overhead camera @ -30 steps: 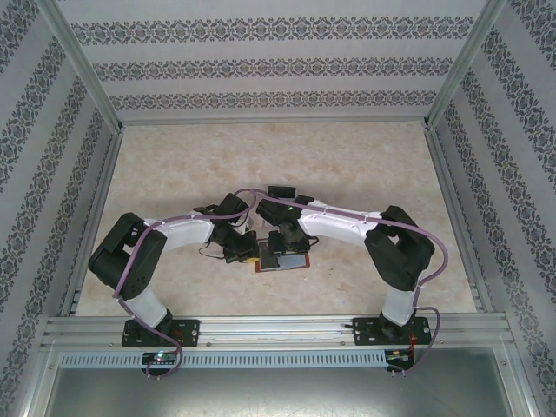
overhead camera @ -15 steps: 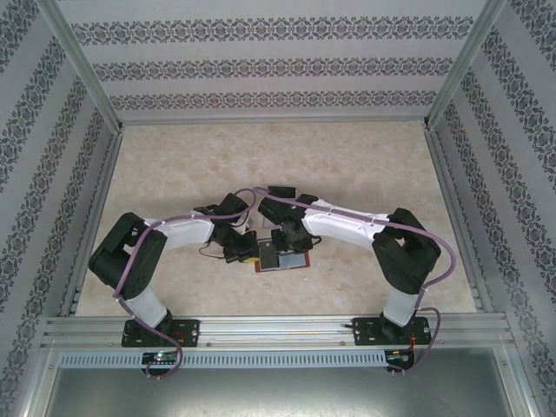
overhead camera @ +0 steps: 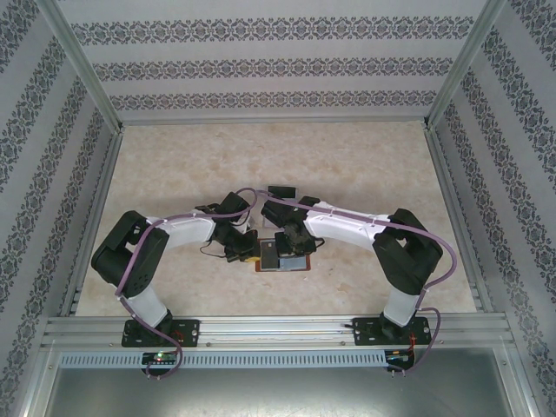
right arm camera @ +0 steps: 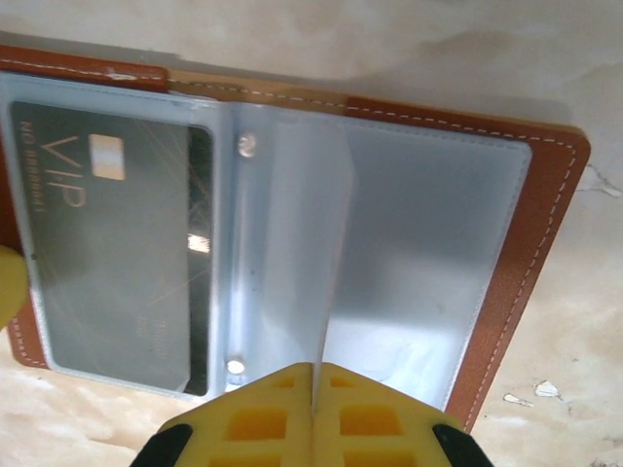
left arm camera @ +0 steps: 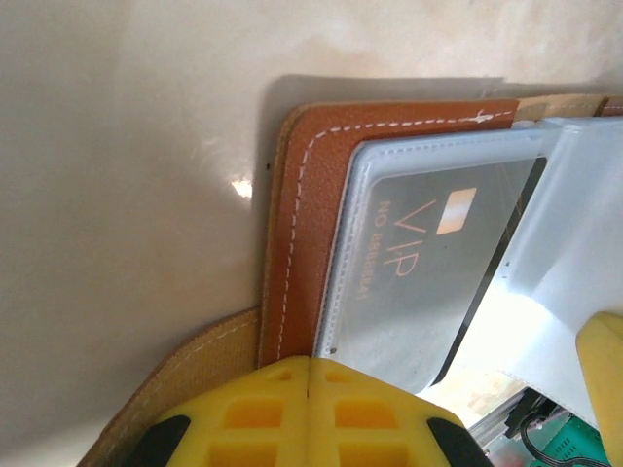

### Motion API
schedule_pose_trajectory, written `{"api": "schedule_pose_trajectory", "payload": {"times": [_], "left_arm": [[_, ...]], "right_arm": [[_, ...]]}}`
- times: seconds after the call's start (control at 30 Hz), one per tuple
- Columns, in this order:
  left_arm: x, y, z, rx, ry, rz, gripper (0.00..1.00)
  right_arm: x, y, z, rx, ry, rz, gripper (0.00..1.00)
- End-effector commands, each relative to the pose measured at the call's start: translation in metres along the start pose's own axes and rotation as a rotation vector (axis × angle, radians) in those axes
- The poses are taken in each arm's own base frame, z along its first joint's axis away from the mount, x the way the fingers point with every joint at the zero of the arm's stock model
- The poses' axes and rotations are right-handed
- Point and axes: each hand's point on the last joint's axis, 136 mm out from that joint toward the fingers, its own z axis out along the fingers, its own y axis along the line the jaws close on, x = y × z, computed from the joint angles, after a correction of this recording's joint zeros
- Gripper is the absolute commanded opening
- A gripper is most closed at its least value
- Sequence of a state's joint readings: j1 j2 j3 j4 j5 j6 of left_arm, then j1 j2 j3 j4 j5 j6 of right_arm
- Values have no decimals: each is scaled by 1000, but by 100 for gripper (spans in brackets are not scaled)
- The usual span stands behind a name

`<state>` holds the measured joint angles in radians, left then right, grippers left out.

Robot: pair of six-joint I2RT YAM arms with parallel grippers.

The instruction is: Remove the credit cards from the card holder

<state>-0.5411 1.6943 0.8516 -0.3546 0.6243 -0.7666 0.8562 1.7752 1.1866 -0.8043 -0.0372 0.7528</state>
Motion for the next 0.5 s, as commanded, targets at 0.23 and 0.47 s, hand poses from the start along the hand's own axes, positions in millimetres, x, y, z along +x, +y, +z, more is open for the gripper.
{"api": "schedule_pose_trajectory", "payload": {"times": [0.23, 0.47], "left_arm": [[4, 16, 6, -59, 31, -30, 1], [9, 16, 3, -52, 37, -36, 1]], "right_arm": [[3, -28, 18, 95, 22, 1, 1], [0, -31, 27, 122, 21, -10, 6]]}}
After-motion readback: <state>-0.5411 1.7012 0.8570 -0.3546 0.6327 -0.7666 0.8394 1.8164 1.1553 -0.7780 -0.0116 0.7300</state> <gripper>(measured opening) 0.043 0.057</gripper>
